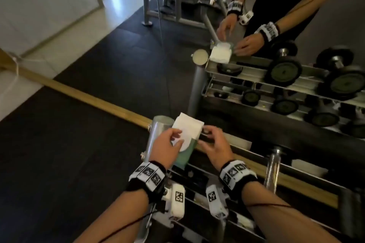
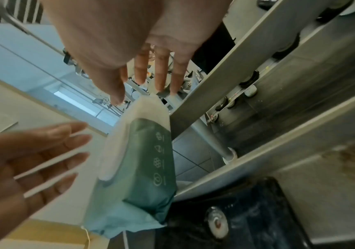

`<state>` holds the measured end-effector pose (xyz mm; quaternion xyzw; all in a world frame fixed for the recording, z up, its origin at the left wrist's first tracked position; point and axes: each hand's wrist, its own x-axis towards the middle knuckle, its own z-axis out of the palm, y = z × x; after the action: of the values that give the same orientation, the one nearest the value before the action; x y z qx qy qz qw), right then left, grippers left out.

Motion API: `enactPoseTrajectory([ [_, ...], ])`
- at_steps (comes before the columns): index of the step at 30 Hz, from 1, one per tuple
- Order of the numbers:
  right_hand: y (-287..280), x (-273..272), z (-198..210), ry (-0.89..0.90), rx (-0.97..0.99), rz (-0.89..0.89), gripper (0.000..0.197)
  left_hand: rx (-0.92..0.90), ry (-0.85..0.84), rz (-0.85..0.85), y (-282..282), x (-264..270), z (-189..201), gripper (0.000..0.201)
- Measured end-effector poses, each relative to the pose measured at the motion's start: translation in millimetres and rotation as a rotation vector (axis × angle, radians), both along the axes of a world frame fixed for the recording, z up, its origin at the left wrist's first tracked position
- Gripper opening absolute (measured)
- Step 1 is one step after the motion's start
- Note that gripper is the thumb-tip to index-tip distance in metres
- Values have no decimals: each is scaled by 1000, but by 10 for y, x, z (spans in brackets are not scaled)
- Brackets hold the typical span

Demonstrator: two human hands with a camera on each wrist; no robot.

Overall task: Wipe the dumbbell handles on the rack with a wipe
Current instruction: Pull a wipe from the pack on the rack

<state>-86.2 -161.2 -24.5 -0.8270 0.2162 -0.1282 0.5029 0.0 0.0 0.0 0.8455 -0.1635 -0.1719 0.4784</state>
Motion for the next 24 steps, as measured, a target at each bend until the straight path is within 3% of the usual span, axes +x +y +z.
enactPoseTrajectory([
  [5, -104, 190, -177, 107, -278, 85, 69, 227, -270, -82, -221, 83, -138, 44],
  [9, -47, 163, -340, 175, -287, 113, 72, 336, -285, -47, -250, 6, -300, 56],
  [16, -53, 138, -370, 138, -436, 202, 73, 273, -262, 18, -131, 1, -367, 59],
  [24, -21, 228, -335, 114, -238, 194, 51, 258, -251, 48, -153, -9, -279, 58],
])
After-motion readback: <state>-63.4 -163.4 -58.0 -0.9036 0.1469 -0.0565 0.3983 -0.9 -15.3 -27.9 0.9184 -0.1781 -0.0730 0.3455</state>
